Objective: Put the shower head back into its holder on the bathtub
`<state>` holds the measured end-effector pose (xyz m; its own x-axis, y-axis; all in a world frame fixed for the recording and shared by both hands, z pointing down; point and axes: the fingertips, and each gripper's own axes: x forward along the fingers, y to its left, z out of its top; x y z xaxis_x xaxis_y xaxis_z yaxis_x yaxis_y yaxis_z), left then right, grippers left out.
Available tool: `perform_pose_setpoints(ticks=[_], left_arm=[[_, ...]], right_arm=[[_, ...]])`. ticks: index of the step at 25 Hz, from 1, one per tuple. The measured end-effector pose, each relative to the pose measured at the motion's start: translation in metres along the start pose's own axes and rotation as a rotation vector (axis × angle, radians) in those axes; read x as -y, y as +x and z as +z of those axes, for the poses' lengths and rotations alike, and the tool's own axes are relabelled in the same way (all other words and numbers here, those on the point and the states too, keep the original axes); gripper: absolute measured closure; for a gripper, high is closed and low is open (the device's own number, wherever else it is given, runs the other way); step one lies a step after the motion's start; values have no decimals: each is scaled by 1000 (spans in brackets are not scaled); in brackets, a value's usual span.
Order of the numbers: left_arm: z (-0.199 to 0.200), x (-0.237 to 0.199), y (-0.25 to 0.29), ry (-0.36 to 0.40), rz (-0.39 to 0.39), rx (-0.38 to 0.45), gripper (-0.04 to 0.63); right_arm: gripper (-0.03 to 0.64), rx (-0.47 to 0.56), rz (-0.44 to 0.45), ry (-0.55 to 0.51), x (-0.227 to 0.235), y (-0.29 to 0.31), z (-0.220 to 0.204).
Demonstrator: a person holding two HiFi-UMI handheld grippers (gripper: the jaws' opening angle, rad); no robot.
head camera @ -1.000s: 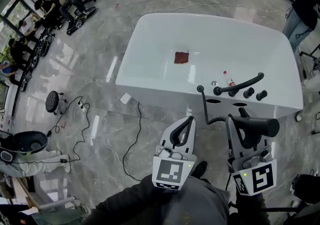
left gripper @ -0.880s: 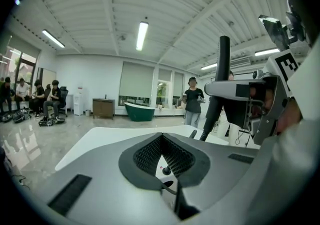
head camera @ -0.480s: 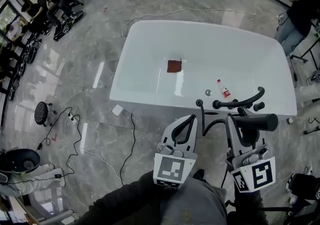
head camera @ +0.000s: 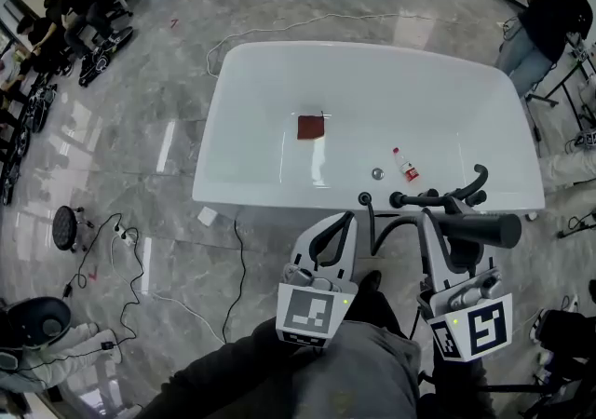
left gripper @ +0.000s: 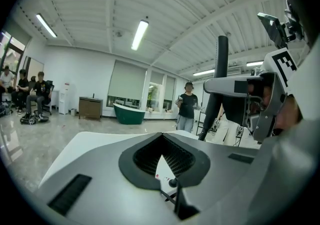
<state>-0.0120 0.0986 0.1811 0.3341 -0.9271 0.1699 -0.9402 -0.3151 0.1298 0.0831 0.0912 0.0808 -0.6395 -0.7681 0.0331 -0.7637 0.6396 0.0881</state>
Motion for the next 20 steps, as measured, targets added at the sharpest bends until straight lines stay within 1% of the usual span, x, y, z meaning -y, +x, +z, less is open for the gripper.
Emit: perform_pose_setpoints(ticks=[4, 6, 10, 15, 20], left_arm=[[-8, -6, 18, 8, 15, -34, 591], [-5, -9, 29, 16, 28, -39, 591], [7, -9, 51, 26, 50, -33, 592], [5, -7, 80, 35, 73, -54, 591], [10, -4, 109, 40, 99, -71, 591]], right_arm=[[486, 4, 7, -1, 13, 12, -5], [486, 3, 16, 9, 21, 21, -9], [486, 0, 51, 33, 36, 36, -14], [486, -15, 104, 61, 52, 54, -26], [486, -10, 139, 81, 78, 71, -27]])
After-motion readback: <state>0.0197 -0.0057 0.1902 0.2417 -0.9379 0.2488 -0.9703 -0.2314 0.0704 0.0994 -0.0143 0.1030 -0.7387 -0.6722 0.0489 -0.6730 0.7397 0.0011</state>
